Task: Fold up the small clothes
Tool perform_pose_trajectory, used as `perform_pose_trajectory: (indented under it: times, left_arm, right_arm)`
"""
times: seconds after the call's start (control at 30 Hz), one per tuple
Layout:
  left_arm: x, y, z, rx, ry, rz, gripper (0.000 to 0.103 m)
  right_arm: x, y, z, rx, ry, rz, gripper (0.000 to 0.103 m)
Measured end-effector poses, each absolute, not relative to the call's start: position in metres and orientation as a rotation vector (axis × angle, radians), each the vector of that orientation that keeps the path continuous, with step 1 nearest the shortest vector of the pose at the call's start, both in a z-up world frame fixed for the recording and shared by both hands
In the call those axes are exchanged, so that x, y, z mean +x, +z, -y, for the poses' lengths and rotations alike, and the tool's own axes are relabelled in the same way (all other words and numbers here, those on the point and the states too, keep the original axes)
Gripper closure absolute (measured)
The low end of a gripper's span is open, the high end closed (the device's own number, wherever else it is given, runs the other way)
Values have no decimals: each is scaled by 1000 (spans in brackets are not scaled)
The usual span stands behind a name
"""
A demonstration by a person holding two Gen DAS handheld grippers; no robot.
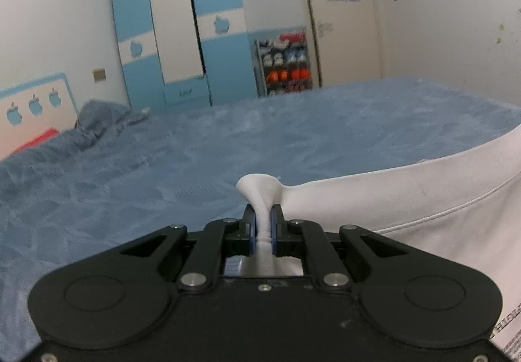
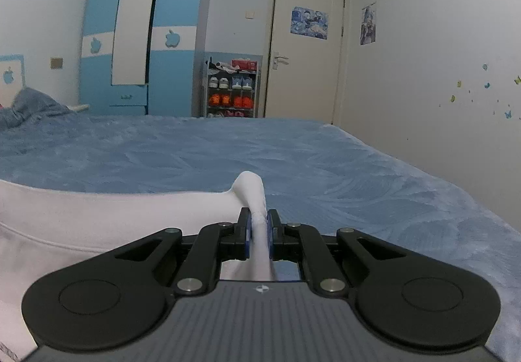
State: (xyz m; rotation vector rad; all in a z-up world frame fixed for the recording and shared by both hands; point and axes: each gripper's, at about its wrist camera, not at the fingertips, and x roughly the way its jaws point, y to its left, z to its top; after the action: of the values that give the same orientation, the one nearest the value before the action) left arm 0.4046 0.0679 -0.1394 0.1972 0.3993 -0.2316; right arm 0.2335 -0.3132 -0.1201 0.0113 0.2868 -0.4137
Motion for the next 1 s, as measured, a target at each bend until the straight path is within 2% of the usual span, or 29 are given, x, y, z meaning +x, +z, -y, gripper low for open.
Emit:
perform_pose_trajectory:
  times: [0.17, 0.27, 0.3, 0.33, 0.37, 0.4, 0.5, 0.63, 0.7, 0.73, 1.0]
  left_arm:
    - [449, -185, -50, 232, -203, -459, 95]
    - [465, -214, -50, 250, -181, -508, 89]
    - [471, -221, -51, 245, -174, -540, 79]
    - [477, -227, -52, 234, -162, -573, 73]
    - [480, -229, -55, 228, -133, -584, 54]
    - [479, -227, -57, 218, -90, -581, 44]
    - [470, -206, -77, 144, -53, -572, 46]
    - [434, -171, -106, 77, -18, -675, 46]
    - [400, -158, -123, 50, -63, -700, 45]
    - [383, -152, -132, 41, -95, -708, 44]
    - [304, -171, -157, -26, -160, -872, 41]
  right_arm:
    - [280, -162, 327, 2, -418, -375, 93]
    - [298, -187, 334, 18, -422, -455, 92]
    - [301, -192, 335, 32, -424, -474, 84]
    - [302, -195, 338, 43, -436, -483, 75]
    - [303, -197, 341, 63, -440, -498, 55]
    - [301, -194, 343, 80, -452, -495, 51]
    - [283, -174, 350, 149, -456, -457, 50]
    - [230, -139, 349, 232, -447, -417, 46]
    - [197, -130, 346, 237, -400, -423, 34]
    - [183, -128, 344, 229, -395, -436, 32]
    - [119, -137, 332, 134, -347, -566, 31]
